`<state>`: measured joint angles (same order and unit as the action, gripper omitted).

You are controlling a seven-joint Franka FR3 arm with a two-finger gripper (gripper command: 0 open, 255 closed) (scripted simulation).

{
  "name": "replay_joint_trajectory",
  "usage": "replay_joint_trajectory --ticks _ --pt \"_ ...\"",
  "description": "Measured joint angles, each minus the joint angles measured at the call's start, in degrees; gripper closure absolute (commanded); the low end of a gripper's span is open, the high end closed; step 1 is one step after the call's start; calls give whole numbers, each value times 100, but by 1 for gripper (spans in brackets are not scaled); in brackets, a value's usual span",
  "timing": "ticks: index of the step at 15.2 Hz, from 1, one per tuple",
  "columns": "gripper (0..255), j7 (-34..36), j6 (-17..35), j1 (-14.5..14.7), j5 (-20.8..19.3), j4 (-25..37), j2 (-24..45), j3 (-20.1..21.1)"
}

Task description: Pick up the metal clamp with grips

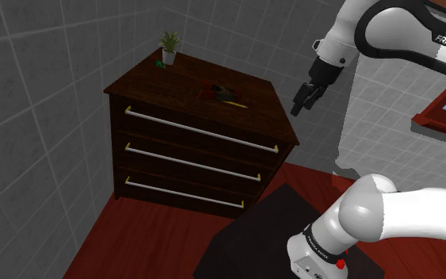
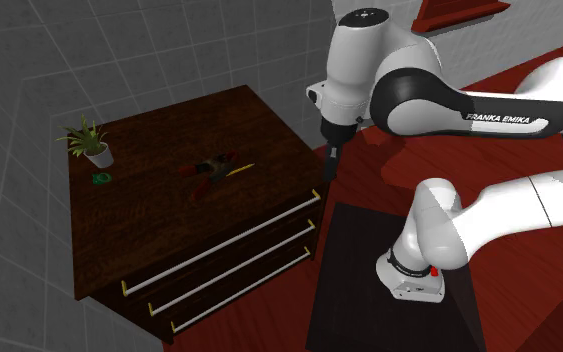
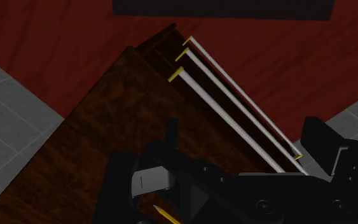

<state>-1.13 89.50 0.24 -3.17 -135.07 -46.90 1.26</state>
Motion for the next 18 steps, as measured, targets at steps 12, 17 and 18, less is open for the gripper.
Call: replay_joint_trajectory --ticks 12,17,18 --pt "0 -671 1148 51 -107 986 2088 -362" --pt "0 -998 1541 92 -51 1755 3234 -478" --pt "0 -1051 1613 102 -31 1885 3436 -487"
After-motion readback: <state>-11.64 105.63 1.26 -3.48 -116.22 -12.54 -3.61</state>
